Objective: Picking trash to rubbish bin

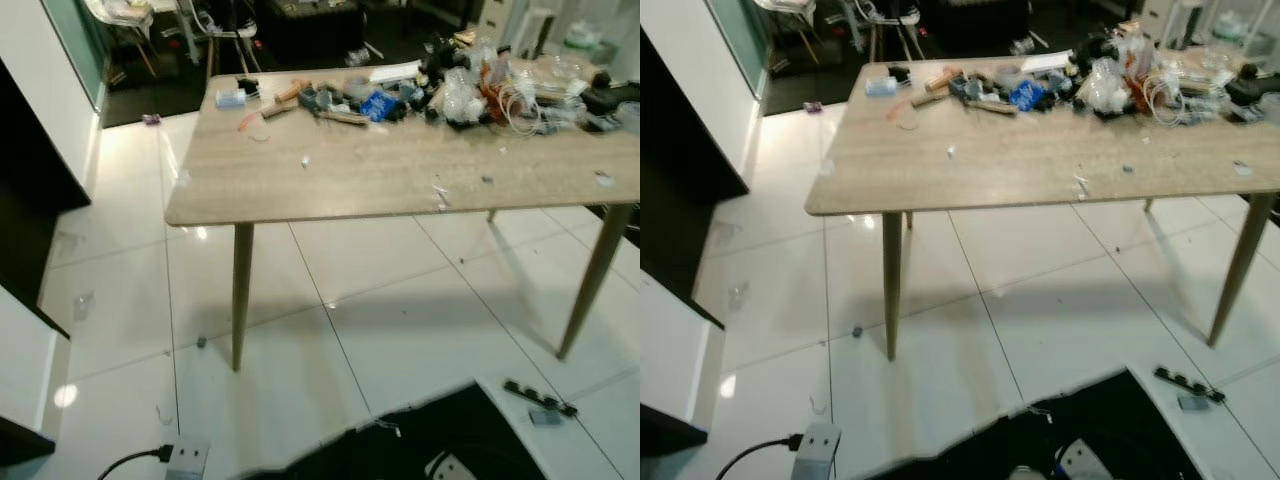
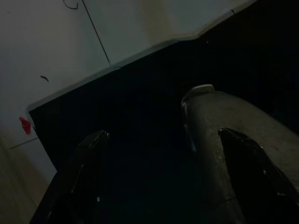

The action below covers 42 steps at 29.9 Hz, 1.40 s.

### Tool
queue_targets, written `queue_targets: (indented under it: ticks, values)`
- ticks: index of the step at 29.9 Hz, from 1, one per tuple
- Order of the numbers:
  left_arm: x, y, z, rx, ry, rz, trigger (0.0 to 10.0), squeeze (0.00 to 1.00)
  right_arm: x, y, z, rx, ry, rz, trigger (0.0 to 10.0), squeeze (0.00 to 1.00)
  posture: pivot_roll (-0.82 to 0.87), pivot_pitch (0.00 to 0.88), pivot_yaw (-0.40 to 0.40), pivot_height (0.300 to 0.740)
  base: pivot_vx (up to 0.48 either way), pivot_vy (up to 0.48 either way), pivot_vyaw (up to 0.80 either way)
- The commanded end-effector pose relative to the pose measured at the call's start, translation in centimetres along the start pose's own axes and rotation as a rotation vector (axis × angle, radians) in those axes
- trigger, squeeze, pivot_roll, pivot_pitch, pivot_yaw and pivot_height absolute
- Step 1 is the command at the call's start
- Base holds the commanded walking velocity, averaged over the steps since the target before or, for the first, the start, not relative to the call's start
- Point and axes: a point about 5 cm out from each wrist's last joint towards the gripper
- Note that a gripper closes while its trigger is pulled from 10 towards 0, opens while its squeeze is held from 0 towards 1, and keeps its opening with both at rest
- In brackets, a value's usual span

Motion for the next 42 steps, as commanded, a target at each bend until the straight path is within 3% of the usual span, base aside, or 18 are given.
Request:
queue_targets:
  ticks: [1,12,25,42]
  values:
    - [0.11,-1.91,-0.4,0.074,-0.009,0.013,10.0,0.0,0.48,0.04,0.06,-0.002,0.017,0.008,10.0,0.0,-0.05,0.046,0.028,0.74,0.0,0.0,0.0]
    - [0.22,-1.84,-0.4,0.071,-0.006,0.027,10.0,0.0,0.97,0.53,0.12,-0.006,0.016,-0.011,10.0,0.0,-0.05,0.044,0.029,0.74,0.0,0.0,-0.1]
    - [-0.1,-2.27,-0.46,0.085,-0.003,0.062,10.0,0.0,1.26,0.56,0.15,0.006,0.023,-0.032,10.0,0.0,-0.05,0.038,0.024,0.74,0.0,0.0,-0.77]
    - [-0.27,-1.72,-0.28,0.076,0.005,0.085,10.0,0.0,0.43,0.52,0.06,0.01,-0.002,-0.037,10.0,0.0,-0.05,0.035,0.024,0.74,0.0,0.0,-0.77]
Point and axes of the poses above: a point about 5 cm out from each wrist's last joint towards the gripper, its own z axis pointing out of the wrist towards the gripper, its own y axis along the axis of the wrist's last joint, x = y × z
